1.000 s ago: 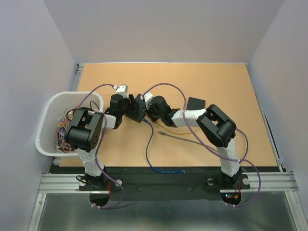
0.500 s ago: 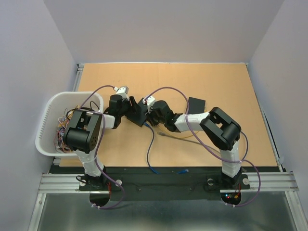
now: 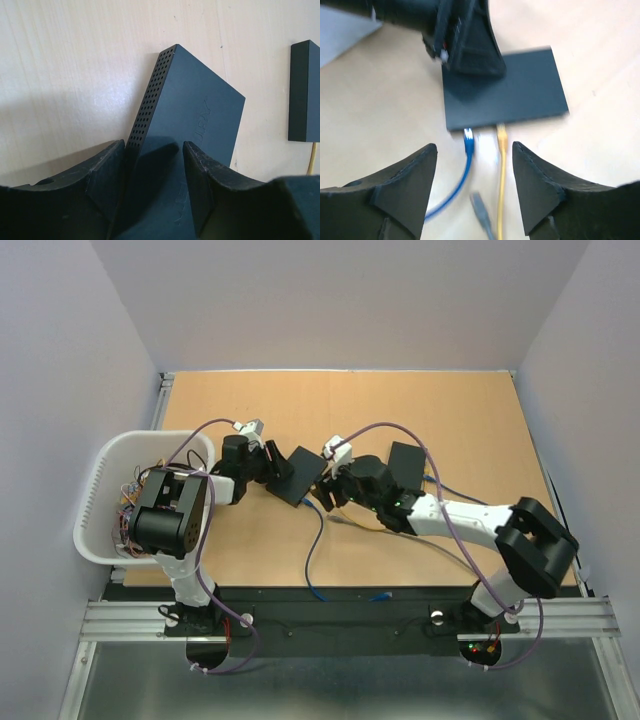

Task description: Insert the plug into the switch port

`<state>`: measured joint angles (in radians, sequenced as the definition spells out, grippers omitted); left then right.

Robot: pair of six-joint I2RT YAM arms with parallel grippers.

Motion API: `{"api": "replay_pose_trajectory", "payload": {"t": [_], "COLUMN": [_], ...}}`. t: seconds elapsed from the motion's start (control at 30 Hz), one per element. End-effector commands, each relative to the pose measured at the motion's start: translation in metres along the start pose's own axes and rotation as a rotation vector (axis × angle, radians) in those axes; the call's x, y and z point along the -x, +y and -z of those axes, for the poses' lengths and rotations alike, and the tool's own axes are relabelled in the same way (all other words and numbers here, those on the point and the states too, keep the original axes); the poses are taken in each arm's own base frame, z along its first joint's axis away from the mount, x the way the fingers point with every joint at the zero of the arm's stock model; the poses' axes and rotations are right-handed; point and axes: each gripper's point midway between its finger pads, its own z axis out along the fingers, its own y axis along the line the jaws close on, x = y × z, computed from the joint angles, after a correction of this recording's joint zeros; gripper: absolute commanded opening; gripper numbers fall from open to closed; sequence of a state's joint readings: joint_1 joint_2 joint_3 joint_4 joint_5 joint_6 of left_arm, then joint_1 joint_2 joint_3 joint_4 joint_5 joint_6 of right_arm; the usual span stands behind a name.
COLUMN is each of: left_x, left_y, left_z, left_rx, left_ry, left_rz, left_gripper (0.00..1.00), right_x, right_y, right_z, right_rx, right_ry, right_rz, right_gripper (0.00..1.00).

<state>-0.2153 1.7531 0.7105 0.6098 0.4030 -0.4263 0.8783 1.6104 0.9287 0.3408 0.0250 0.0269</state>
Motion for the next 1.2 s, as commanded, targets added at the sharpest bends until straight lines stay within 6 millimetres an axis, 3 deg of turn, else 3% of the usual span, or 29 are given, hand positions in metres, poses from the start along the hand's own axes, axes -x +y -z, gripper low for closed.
{"api": "replay_pose_trajectory", "payload": {"t": [0.0, 0.07, 0.1, 0.23, 0.4, 0.67, 0.93, 1.17], "left_x": [0.007, 0.012, 0.015, 0.021, 0.017, 0.015, 0.014, 0.013], "left_y": [-0.004, -0.004, -0.003, -0.003, -0.002, -0.003, -0.004, -0.004], "left_z": [0.0, 0.001, 0.001, 0.003, 0.005, 0.003, 0.004, 0.002], "left_rx": [-0.024, -0.026, -0.024, -0.031, -0.035, -0.049, -0.057, -0.065], "left_ry": [0.022, 0.013, 0.006, -0.004, 0.003, 0.01, 0.011, 0.015], "left_rz": [0.017, 0.016, 0.018, 0.018, 0.021, 0.023, 0.022, 0.022], "left_gripper": [0.61, 0.61, 0.61, 0.61, 0.61, 0.61, 0.61, 0.61], "right_x": [-0.024, -0.034, -0.052, -0.072, -0.101, -0.121, -0.111, -0.089], "right_y": [-0.007, -0.004, -0.002, 0.012, 0.014, 0.005, 0.001, 0.005], "right_z": [0.035, 0.049, 0.054, 0.06, 0.055, 0.044, 0.041, 0.038], "right_rx": [-0.046, -0.044, -0.036, -0.009, -0.032, -0.09, -0.111, -0.091], "right_ry": [0.045, 0.066, 0.099, 0.144, 0.216, 0.269, 0.245, 0.194], "right_rz": [-0.042, -0.061, -0.081, -0.1, -0.094, -0.075, -0.061, -0.054], "right_gripper": [0.64, 0.62, 0.62, 0.56, 0.48, 0.46, 0.46, 0.47]}}
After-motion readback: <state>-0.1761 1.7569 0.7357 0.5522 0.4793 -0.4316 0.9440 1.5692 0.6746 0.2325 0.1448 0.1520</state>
